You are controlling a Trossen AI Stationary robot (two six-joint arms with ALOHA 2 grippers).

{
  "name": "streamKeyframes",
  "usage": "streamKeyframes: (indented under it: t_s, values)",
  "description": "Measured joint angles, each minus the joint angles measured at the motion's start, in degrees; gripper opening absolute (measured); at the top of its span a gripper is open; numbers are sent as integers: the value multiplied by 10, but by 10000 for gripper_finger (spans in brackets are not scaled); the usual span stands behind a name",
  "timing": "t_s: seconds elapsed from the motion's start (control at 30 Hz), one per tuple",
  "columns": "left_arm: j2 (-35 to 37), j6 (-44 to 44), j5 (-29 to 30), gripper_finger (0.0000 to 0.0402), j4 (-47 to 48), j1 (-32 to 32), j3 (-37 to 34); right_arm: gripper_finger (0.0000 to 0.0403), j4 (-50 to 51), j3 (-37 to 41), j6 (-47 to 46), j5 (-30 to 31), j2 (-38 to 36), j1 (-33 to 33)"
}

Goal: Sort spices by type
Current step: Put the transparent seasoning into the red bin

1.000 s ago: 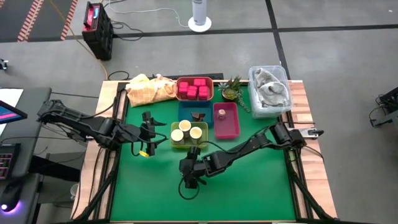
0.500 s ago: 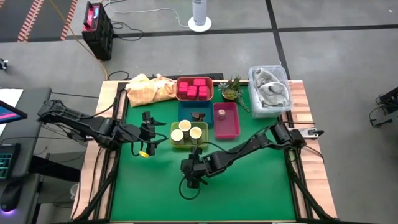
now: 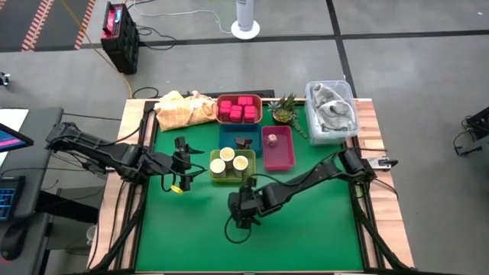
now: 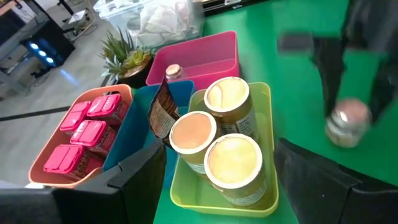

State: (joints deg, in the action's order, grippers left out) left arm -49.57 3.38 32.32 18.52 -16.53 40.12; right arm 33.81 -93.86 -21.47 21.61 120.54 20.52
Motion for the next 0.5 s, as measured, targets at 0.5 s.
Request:
streamKeyframes:
  t_s: [0.5]
  values:
    - [-3, -3, 0, 283, -65, 1, 0, 194, 305, 83, -169, 158, -179, -26]
